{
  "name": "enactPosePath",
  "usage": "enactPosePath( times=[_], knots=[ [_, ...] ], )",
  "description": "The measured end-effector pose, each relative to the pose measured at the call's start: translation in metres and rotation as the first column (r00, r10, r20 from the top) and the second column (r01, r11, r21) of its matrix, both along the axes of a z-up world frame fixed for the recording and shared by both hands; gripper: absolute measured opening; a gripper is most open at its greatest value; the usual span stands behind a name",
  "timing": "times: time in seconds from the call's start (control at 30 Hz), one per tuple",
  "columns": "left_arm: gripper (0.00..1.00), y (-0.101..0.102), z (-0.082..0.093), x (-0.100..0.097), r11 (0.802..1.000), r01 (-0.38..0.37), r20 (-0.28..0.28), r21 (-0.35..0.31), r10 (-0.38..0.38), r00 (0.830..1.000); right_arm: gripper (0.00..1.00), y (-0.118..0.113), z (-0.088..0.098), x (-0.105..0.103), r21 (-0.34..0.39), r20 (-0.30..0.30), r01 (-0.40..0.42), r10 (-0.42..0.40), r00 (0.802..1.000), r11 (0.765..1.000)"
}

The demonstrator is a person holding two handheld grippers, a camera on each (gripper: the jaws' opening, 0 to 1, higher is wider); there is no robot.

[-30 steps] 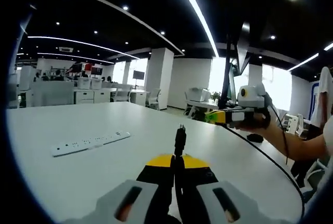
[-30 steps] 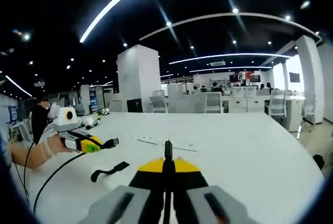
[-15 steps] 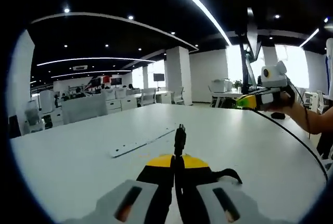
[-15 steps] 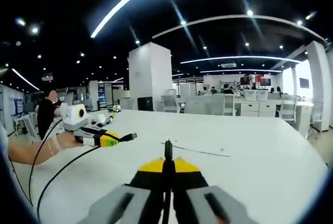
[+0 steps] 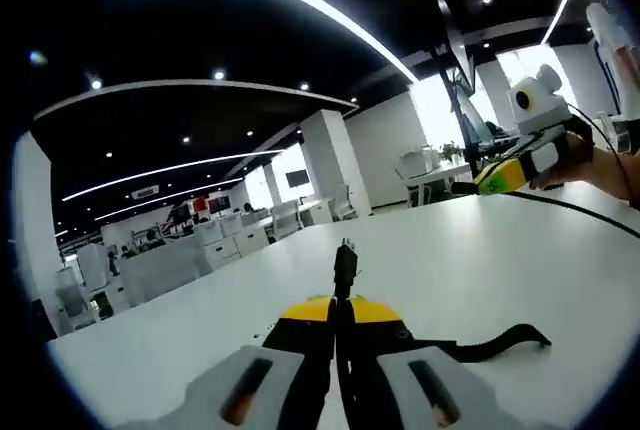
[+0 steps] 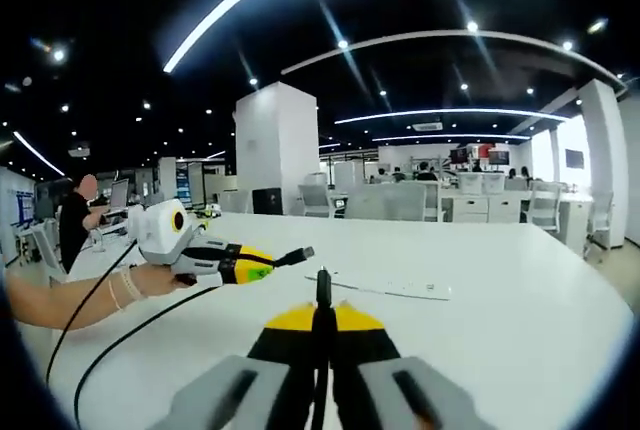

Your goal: Find the charging cable on the desk, coil it up and secure with Velcro.

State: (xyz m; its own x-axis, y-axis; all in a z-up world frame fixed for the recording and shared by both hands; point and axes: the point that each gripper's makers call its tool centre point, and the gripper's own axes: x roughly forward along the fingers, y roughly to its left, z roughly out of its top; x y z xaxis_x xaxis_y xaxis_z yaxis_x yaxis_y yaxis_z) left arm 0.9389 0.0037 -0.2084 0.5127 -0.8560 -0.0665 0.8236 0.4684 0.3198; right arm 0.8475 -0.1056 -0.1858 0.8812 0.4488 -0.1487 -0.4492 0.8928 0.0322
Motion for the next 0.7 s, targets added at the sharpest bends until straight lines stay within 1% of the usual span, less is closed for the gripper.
enactPosePath(
  times=[0.07,0.1,0.17,0.2,0.23,0.27,0.37,0.4,0.47,0.57,0.6,0.63,0.67,0.7],
  knots=[
    [0.05,-0.008,-0.003,0.000,0.999,0.031,0.015,0.007,-0.031,0.999,0.05,-0.002,-0.001,-0.003,0.002,-0.002,-0.001,0.001,1.000,1.000],
    [0.05,-0.014,-0.005,-0.002,0.998,0.056,0.005,0.004,-0.056,0.998,0.05,-0.003,-0.002,-0.004,-0.003,0.000,0.000,0.000,1.000,1.000],
    [0.05,-0.024,-0.006,-0.006,0.994,0.109,0.030,0.012,-0.109,0.994,0.05,-0.007,-0.001,-0.005,-0.001,0.002,0.003,-0.003,1.000,1.000],
    [0.05,-0.029,-0.008,-0.008,0.992,0.127,0.029,0.021,-0.127,0.991,0.05,-0.008,-0.001,-0.006,0.001,0.002,0.004,-0.004,1.000,1.000],
    [0.05,-0.034,-0.011,-0.010,0.988,0.144,0.033,0.049,-0.146,0.989,0.05,-0.009,-0.001,-0.006,0.004,0.002,0.006,-0.006,1.000,1.000],
    [0.05,-0.038,-0.012,-0.011,0.987,0.154,0.036,0.055,-0.156,0.987,0.05,-0.011,0.000,-0.006,0.015,0.006,0.008,-0.008,1.000,1.000],
    [0.05,-0.053,-0.012,-0.020,0.975,0.213,0.049,0.056,-0.216,0.975,0.05,-0.012,0.001,-0.009,0.034,0.006,0.004,-0.004,1.000,0.999],
    [0.05,-0.056,-0.013,-0.023,0.970,0.234,0.055,0.069,-0.238,0.970,0.05,-0.011,0.001,-0.010,0.035,0.006,0.000,-0.001,1.000,0.999],
    [0.05,-0.062,-0.014,-0.026,0.964,0.259,0.050,0.058,-0.262,0.964,0.05,-0.011,0.000,-0.013,0.031,0.010,0.000,0.000,1.000,1.000],
    [0.05,-0.069,-0.022,-0.030,0.953,0.294,0.042,0.076,-0.298,0.954,0.05,-0.010,-0.001,-0.017,0.025,0.013,-0.007,0.006,1.000,1.000],
    [0.05,-0.073,-0.026,-0.034,0.941,0.323,0.045,0.096,-0.329,0.943,0.05,-0.010,0.000,-0.019,0.024,0.014,-0.009,0.009,1.000,1.000],
    [0.05,-0.075,-0.031,-0.037,0.931,0.347,0.036,0.115,-0.353,0.935,0.05,-0.010,0.000,-0.020,0.023,0.015,-0.011,0.011,1.000,1.000],
    [0.05,-0.079,-0.034,-0.039,0.925,0.357,0.047,0.126,-0.365,0.930,0.05,-0.010,0.001,-0.022,0.023,0.017,-0.013,0.013,1.000,1.000],
    [0.05,-0.081,-0.036,-0.039,0.925,0.360,0.041,0.125,-0.367,0.929,0.05,-0.010,0.001,-0.023,0.025,0.019,-0.016,0.015,1.000,1.000]
  ],
)
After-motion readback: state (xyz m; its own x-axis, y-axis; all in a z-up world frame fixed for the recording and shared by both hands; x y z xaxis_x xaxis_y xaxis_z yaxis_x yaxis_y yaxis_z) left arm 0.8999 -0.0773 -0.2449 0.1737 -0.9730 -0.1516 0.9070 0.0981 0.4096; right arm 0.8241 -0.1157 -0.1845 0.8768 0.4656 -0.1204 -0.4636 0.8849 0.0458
